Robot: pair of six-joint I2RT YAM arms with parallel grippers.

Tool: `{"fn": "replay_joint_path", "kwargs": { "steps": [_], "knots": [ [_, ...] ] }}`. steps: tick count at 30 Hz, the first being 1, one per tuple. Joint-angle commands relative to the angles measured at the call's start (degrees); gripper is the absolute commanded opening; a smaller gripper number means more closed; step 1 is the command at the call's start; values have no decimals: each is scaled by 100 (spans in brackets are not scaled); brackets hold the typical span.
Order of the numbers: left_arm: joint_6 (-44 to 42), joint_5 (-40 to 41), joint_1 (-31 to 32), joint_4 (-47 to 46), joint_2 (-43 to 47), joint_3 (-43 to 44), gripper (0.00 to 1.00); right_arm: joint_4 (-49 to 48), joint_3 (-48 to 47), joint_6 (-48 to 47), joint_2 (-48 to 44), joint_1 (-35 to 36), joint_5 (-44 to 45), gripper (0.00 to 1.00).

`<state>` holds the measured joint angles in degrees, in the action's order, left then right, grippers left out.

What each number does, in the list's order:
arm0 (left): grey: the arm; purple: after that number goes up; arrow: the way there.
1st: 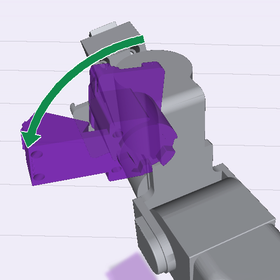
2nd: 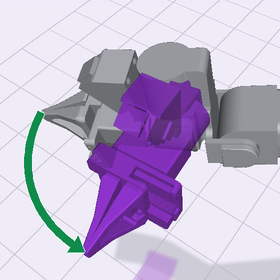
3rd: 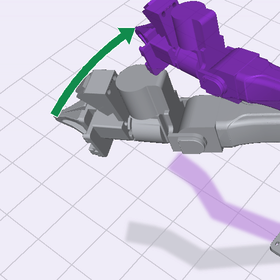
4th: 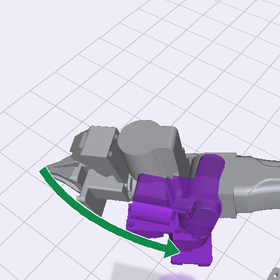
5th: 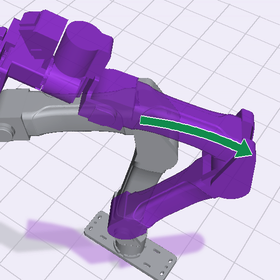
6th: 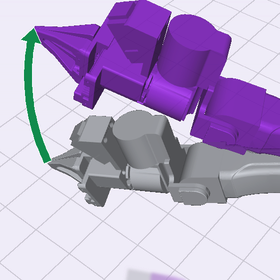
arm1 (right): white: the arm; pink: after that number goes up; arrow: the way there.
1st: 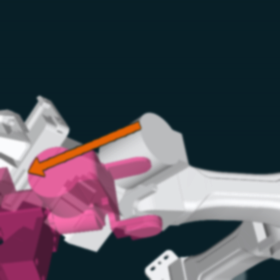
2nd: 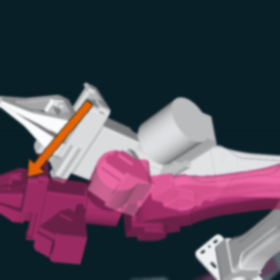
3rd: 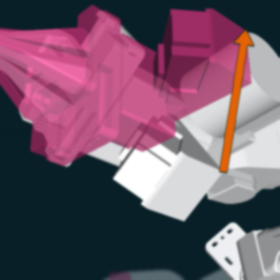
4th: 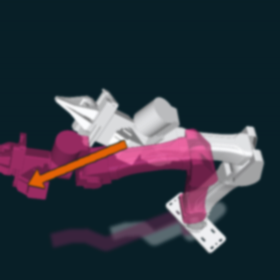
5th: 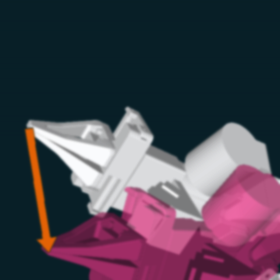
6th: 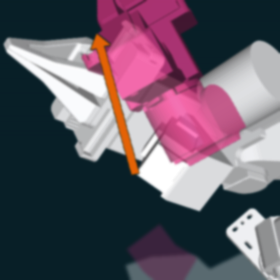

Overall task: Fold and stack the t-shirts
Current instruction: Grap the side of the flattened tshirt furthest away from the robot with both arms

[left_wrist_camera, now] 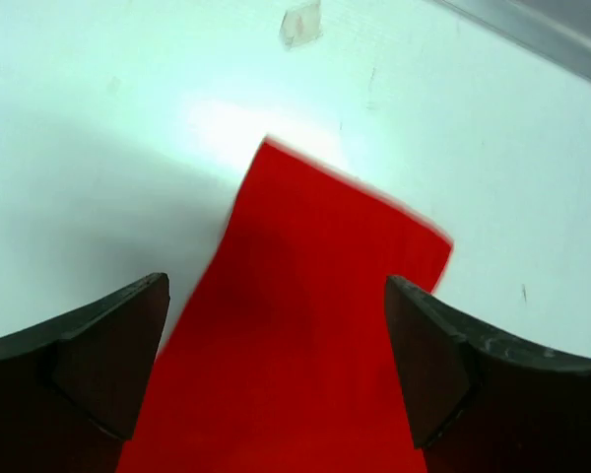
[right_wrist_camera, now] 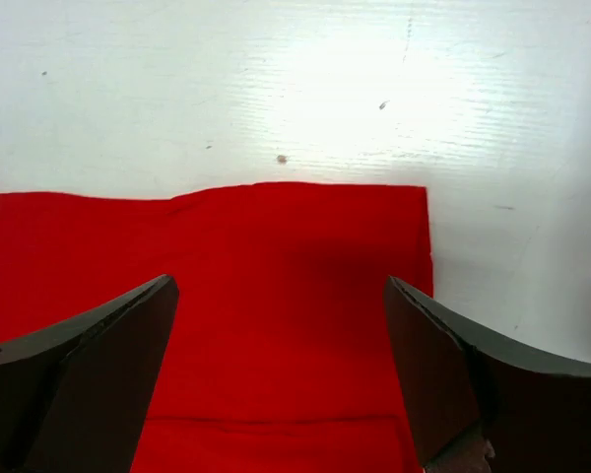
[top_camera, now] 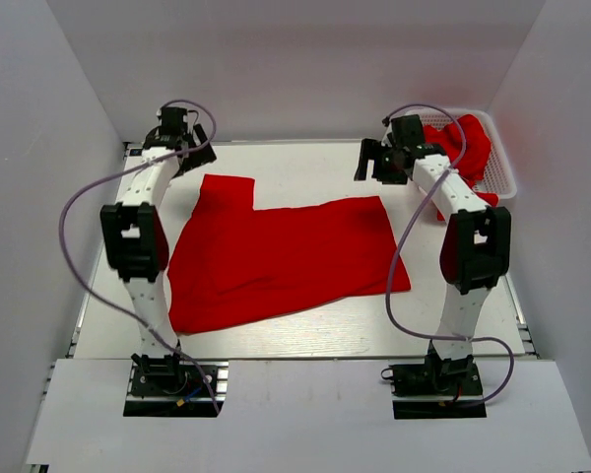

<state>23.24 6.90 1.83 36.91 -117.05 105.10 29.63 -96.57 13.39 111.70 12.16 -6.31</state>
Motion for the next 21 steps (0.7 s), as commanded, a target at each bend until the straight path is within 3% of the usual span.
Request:
{"fn": "replay_joint_path", "kwargs": {
  "steps": [1,6,10,21],
  "knots": [
    [-416,-178,2,343,-1104,1264,100,104,-537,-161,220,-30,235,90],
    [-488,-329,2,2,-1926,2032,100,52,-687,-214,423,-65,235,90],
    [-672,-391,2,-569,-2154,1927,100,35,-687,-249,537,-74,340,90],
    [-1058,162,80,-368,-2700,1997,100,-36,-907,-214,985,-74,7,90]
  ]
}}
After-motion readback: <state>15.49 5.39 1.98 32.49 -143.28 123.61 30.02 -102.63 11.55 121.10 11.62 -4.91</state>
